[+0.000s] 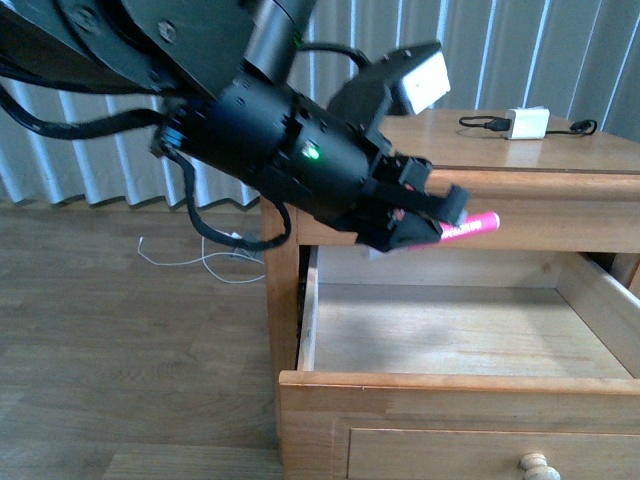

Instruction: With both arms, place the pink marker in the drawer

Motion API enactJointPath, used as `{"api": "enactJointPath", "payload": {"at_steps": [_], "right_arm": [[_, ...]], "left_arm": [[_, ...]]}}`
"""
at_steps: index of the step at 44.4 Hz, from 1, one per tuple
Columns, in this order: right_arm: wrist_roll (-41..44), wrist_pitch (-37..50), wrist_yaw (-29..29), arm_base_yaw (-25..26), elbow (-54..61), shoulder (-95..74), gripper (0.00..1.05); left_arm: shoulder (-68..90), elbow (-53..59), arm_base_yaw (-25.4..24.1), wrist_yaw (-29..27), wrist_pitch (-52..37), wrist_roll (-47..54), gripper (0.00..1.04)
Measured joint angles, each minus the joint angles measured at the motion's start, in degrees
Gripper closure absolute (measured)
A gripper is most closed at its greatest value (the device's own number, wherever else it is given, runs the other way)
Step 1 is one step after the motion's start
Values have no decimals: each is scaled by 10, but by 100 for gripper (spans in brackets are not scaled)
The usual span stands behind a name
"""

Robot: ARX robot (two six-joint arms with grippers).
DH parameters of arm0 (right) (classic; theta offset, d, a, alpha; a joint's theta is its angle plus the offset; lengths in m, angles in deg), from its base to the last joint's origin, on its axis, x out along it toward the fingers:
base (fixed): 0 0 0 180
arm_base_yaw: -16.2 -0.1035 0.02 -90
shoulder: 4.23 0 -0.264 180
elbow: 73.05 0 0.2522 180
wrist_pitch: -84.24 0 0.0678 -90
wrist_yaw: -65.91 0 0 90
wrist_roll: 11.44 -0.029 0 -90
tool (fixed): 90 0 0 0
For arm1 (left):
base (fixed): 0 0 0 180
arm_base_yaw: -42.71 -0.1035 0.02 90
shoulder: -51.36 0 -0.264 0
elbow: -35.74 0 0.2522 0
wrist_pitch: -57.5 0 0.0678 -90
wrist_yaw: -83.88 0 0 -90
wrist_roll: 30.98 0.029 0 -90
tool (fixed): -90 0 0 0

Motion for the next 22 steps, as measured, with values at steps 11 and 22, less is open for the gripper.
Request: {"api": "enactJointPath", "payload": {"at_steps": [11,22], "right_arm": [[0,0,0,0,0,0,9],[0,0,0,0,0,0,9]], "left_arm": [[87,-54,26,-56,16,26,92],[150,-102,36,-109,21,39,92]]}}
